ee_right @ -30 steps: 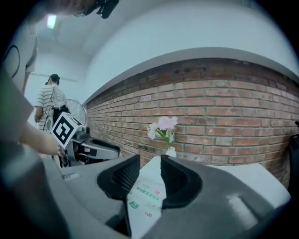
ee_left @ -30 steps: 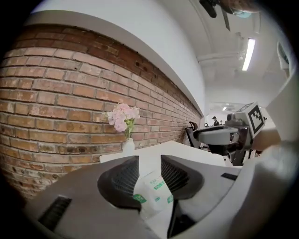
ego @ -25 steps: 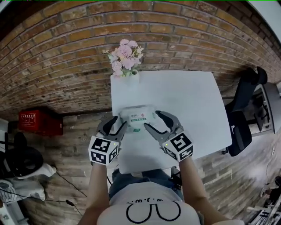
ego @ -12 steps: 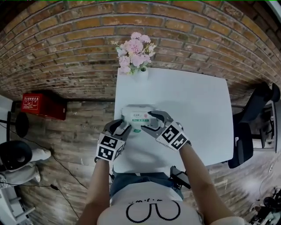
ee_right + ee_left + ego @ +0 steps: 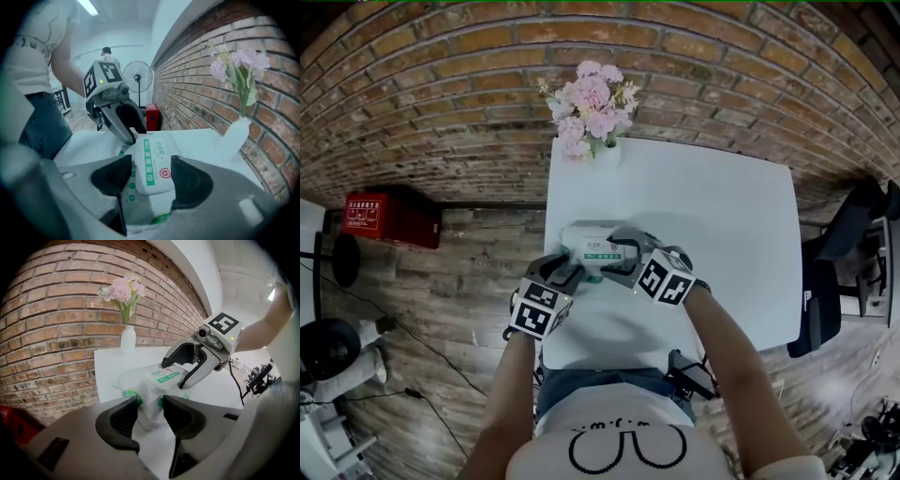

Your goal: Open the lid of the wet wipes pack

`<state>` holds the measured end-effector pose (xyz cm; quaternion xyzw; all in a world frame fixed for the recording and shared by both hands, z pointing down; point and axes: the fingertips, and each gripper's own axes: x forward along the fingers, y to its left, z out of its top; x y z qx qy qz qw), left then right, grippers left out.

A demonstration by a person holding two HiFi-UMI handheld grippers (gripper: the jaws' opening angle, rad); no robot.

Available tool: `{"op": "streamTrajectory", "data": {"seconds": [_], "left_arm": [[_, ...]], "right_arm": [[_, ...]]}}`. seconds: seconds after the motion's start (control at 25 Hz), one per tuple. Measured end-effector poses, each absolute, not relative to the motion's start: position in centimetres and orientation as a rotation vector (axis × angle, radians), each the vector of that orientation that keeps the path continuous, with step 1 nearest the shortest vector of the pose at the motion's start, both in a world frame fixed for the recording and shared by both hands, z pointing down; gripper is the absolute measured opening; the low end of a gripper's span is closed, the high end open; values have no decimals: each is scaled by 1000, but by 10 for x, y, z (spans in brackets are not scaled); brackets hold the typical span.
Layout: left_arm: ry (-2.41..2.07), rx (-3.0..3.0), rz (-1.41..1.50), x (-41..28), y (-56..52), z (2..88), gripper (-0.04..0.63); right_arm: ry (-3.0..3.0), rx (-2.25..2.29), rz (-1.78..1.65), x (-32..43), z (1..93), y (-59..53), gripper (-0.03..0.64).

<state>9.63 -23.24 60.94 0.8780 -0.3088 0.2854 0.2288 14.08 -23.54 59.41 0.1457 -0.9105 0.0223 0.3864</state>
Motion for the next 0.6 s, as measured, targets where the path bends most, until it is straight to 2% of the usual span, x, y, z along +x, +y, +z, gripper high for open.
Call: {"op": "streamTrajectory", "data": {"seconds": [0.6], "left_arm": [[-826, 2427, 805, 98, -231, 610, 166]], "right_arm": [[-2330, 297, 418, 144, 591, -247, 237]]}}
